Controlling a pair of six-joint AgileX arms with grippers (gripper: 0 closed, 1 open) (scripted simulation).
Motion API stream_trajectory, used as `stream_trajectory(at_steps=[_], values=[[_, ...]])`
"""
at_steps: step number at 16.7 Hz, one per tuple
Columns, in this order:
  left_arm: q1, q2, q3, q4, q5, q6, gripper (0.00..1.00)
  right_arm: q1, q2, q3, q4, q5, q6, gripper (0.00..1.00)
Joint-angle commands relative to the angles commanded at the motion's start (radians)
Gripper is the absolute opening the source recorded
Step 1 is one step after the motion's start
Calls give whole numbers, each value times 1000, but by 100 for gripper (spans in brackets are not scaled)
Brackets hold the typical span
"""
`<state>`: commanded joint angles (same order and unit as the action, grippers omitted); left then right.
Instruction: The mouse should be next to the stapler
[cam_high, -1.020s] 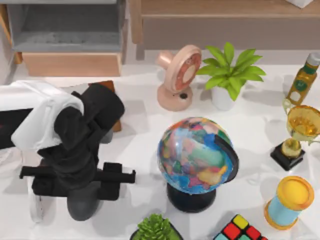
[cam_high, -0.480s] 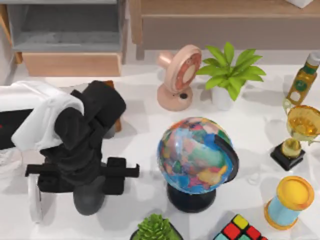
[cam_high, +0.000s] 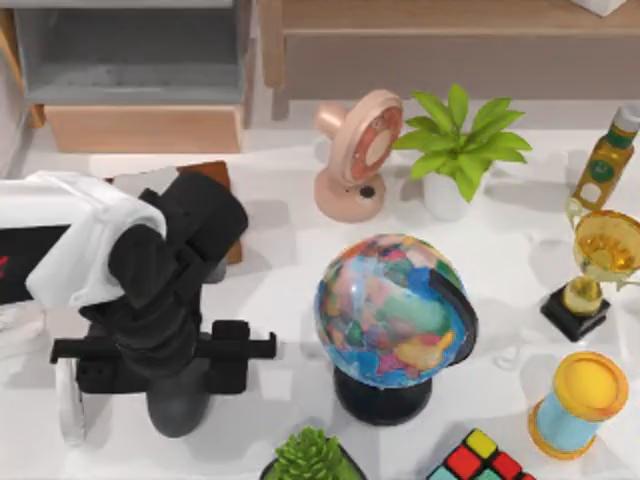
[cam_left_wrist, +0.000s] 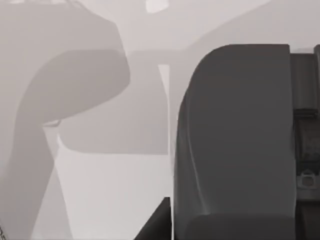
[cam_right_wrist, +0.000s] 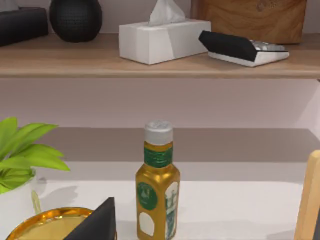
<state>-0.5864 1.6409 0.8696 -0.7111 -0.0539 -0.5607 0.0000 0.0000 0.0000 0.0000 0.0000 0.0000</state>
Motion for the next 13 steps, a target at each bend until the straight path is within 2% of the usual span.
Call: stream_trajectory(at_steps=[1,13], values=[[0,0,0,0,0,0,0,0,0,0,0,0,0,100],[0,0,0,0,0,0,90,0,0,0,0,0,0,100]])
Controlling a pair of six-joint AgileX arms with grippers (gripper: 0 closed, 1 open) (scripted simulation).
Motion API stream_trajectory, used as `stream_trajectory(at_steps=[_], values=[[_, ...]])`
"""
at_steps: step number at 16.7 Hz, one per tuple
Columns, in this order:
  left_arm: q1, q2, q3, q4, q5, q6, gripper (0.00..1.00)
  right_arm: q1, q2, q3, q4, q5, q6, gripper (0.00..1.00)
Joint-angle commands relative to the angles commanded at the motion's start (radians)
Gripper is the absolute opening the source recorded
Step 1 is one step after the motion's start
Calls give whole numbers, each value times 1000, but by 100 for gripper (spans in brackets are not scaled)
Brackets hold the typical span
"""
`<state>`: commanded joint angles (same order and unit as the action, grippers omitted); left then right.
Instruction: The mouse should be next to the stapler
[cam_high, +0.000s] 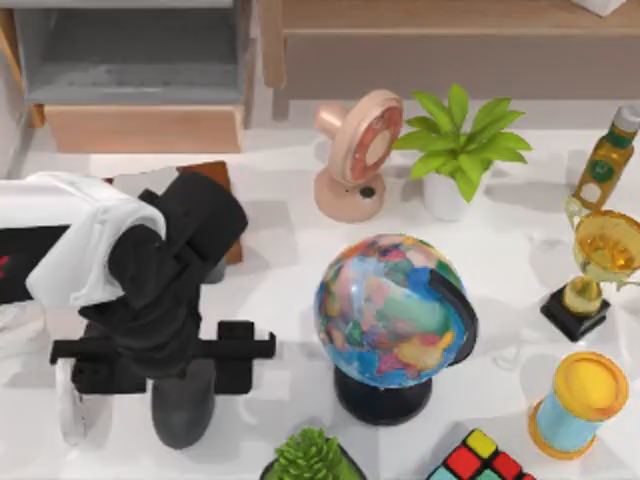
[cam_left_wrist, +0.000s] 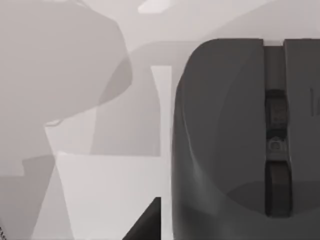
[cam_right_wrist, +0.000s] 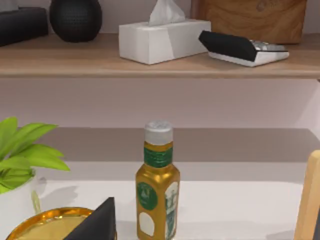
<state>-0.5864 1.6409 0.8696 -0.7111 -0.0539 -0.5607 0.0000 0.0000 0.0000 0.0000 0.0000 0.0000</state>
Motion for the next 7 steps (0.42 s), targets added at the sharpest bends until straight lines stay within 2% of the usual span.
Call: stream_trajectory(at_steps=[1,2,7], values=[[0,0,0,0,0,0,98,0,0,0,0,0,0,100],[0,0,0,0,0,0,100,0,0,0,0,0,0,100],[0,0,0,0,0,0,100,0,0,0,0,0,0,100]])
